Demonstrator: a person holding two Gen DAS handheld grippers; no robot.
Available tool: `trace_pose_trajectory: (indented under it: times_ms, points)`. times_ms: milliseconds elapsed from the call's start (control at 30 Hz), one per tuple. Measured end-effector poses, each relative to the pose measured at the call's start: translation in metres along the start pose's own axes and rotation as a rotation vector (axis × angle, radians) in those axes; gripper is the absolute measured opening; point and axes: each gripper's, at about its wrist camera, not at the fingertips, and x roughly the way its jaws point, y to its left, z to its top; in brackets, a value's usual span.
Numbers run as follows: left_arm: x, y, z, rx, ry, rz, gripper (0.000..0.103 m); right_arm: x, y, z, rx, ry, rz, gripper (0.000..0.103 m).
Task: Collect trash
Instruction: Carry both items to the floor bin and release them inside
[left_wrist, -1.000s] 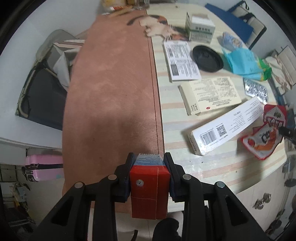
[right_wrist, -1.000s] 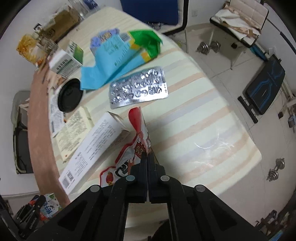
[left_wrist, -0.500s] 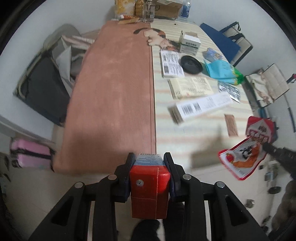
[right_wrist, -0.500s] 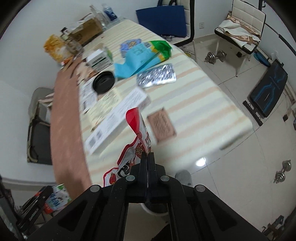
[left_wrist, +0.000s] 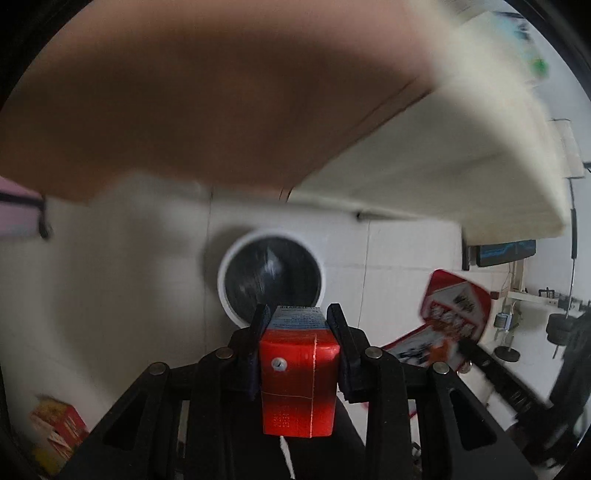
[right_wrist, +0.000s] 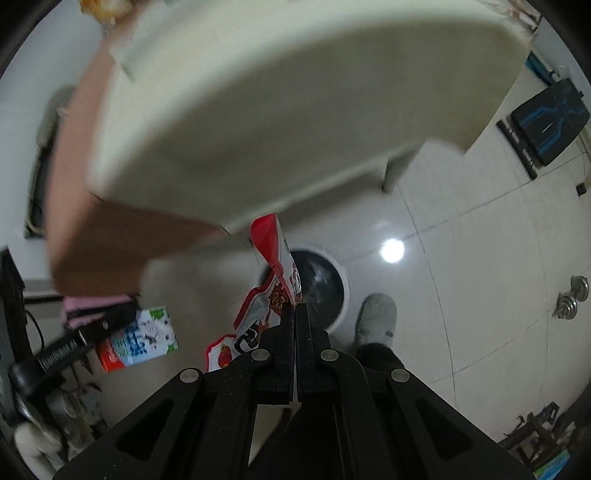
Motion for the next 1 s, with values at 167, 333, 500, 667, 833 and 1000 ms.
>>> trace_pose_trajectory:
  times_ms: [167,333,500,667,833,1000]
  points:
    - [0.111,0.027,0.012,-0.039,0.087,-0.005,0.03,0.129,-0.02,-0.02,-0.022,0.067,-0.015,0.0]
    - [0.197,0.052,0.009,-0.032,0.095,0.082,0.092,0.258,-0.037,-0.029,-0.052,0.181,-0.009,0.005]
    - [0.229,0.057,-0.004,-0.01,0.074,0.187,0.102,0.317,-0.046,-0.039,-0.129,0.212,-0.092,0.089]
    - [0.228,0.061,-0.022,0.02,0.052,0.273,0.102,0.326,-0.052,-0.042,-0.193,0.196,-0.218,0.098]
    - [0.212,0.065,-0.027,0.038,0.045,0.308,0.102,0.308,-0.053,-0.042,-0.219,0.17,-0.279,0.098]
    - [0.191,0.059,-0.03,0.043,0.023,0.316,0.102,0.286,-0.041,-0.03,-0.236,0.14,-0.299,0.098]
